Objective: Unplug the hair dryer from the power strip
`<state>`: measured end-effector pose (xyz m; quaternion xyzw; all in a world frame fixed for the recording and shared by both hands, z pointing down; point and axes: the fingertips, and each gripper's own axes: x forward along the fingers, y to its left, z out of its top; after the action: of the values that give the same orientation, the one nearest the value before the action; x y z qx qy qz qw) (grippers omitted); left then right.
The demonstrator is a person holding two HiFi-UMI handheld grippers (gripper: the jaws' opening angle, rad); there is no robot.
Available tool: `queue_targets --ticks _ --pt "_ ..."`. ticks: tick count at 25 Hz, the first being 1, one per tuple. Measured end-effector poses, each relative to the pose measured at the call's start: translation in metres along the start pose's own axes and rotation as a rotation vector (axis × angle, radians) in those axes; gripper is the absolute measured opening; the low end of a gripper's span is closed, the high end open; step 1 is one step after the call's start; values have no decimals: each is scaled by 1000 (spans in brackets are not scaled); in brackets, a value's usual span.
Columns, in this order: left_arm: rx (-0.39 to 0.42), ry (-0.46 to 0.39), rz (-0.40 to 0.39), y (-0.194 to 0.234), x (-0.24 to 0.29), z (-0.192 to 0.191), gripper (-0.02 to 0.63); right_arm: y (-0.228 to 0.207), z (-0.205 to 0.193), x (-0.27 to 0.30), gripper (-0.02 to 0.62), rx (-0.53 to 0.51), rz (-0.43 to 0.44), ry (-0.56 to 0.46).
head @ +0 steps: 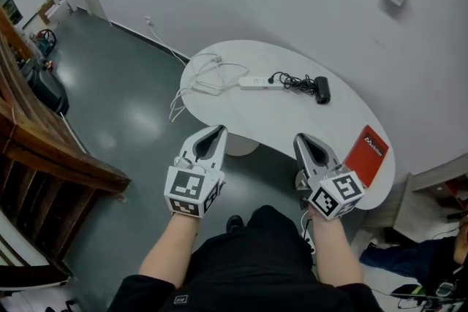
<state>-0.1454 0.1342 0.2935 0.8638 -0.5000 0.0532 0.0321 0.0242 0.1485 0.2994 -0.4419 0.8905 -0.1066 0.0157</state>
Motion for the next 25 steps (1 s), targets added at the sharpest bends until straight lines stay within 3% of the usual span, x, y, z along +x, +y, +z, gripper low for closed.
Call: queue_targets --ticks 7,19,25 --pt "-22 51 -1 19 61 -21 20 -47 -10 47 35 24 13 31" --pt "16 136 0 50 236 -19 20 -182 -4 156 37 84 90 67" --pt "25 197 -5 49 297 -30 20 -227 -16 189 38 113 133 107"
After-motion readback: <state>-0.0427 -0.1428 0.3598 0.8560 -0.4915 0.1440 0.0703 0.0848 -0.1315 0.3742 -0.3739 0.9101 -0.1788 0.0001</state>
